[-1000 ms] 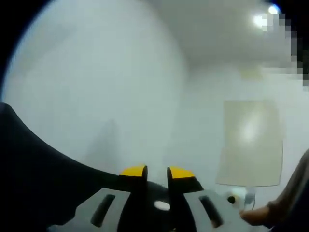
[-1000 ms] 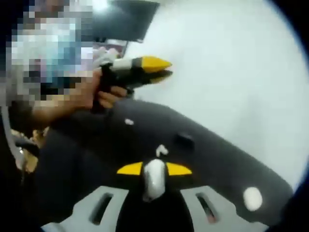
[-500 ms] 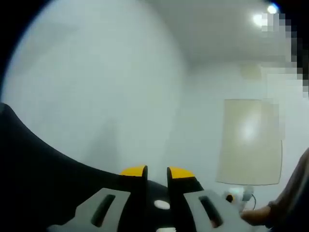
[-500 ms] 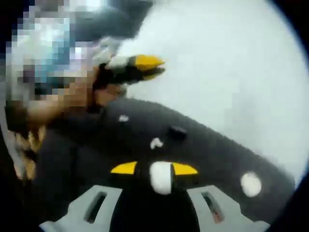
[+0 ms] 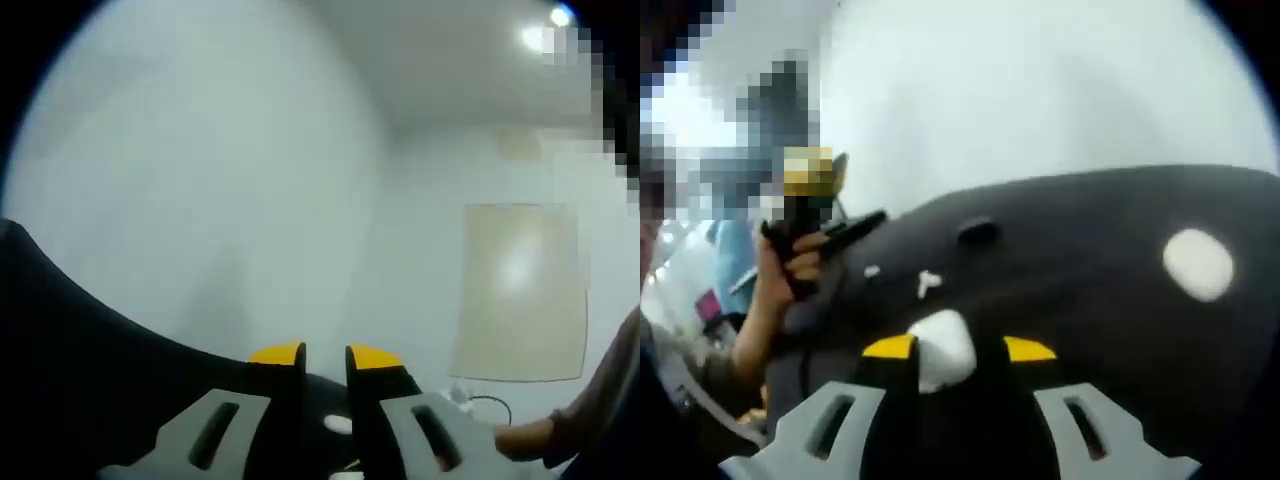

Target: Pick up three earphones and place each one into its charging case using tactile feedback, ensure that each earphone is properly inserted and securely positioned inside the case.

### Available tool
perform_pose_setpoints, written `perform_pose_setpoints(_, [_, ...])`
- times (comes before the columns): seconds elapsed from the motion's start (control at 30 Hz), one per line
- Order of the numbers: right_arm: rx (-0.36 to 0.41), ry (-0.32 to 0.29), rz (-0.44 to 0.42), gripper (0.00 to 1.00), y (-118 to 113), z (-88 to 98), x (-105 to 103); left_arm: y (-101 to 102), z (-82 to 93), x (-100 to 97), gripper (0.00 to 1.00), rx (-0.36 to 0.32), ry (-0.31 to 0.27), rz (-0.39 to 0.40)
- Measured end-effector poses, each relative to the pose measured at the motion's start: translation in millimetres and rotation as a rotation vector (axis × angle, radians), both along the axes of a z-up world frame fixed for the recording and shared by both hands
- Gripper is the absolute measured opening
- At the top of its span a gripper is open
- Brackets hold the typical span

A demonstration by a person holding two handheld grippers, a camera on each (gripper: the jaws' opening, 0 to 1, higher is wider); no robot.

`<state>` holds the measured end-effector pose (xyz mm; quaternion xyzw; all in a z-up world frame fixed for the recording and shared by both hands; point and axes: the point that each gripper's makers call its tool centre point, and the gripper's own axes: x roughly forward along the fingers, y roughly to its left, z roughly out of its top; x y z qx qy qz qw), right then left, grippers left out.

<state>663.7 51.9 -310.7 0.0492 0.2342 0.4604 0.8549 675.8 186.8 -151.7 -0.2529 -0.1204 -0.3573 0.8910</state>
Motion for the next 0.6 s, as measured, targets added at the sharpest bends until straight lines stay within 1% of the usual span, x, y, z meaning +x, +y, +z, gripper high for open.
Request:
perform_pose_setpoints(0.03, [-0.013, -0.026, 0.032, 0.34, 5.0, -0.7, -6.5, 0.6, 0.0, 0.3, 0.14, -0.004, 0.002, 0.0])
perform_pose_setpoints(0.07, [-0.056, -0.062, 0.074, 0.33, 8.6, -4.3, -12.9, 1.2, -0.1, 0.7, 0.14, -0.008, 0.004, 0.0])
perform_pose_setpoints(0.1, [-0.145, -0.179, 0.106, 0.32, 11.0, -7.0, -15.7, 1.9, 0.0, 0.9, 0.14, -0.009, 0.006, 0.002])
perform_pose_setpoints(0.13, [-0.208, -0.27, 0.108, 0.33, 11.6, -5.9, -14.5, 3.7, 0.5, 1.3, 0.14, -0.01, 0.004, 0.01])
perform_pose_setpoints(0.17, [-0.248, -0.327, 0.113, 0.33, 13.1, -5.6, -15.7, 5.8, 1.0, 1.6, 0.14, -0.013, 0.001, 0.018])
perform_pose_setpoints(0.2, [-0.274, -0.385, 0.125, 0.33, 15.0, -4.2, -17.6, 8.8, 0.9, 2.3, 0.14, -0.019, 0.002, 0.025])
perform_pose_setpoints(0.27, [-0.302, -0.451, 0.132, 0.33, 16.8, -1.6, -19.4, 12.0, -0.9, 5.1, 0.13, -0.034, 0.015, 0.026])
perform_pose_setpoints(0.37, [-0.351, -0.576, 0.165, 0.33, 19.1, 2.8, -22.7, 10.9, -2.8, 7.0, 0.13, -0.039, 0.028, 0.017])
perform_pose_setpoints(0.4, [-0.402, -0.659, 0.186, 0.33, 20.4, 6.2, -26.2, 9.2, -4.3, 7.8, 0.13, -0.03, 0.033, 0.012])
perform_pose_setpoints(0.43, [-0.444, -0.723, 0.209, 0.33, 21.4, 7.9, -27.9, 5.7, -7.1, 7.9, 0.13, -0.011, 0.043, -0.003])
perform_pose_setpoints(0.47, [-0.491, -0.786, 0.227, 0.33, 22.5, 9.9, -31.4, -1.0, -10.3, 5.2, 0.13, 0.009, 0.055, -0.043])
perform_pose_setpoints(0.53, [-0.568, -0.914, 0.273, 0.33, 26.1, 12.3, -38.6, -26.7, -22.0, -9.6, 0.14, 0.083, 0.117, -0.235])
perform_pose_setpoints(0.6, [-0.62, -0.998, 0.3, 0.33, 28.0, 12.5, -43.2, -46.7, -35.2, -27.1, 0.16, 0.142, 0.183, -0.401])
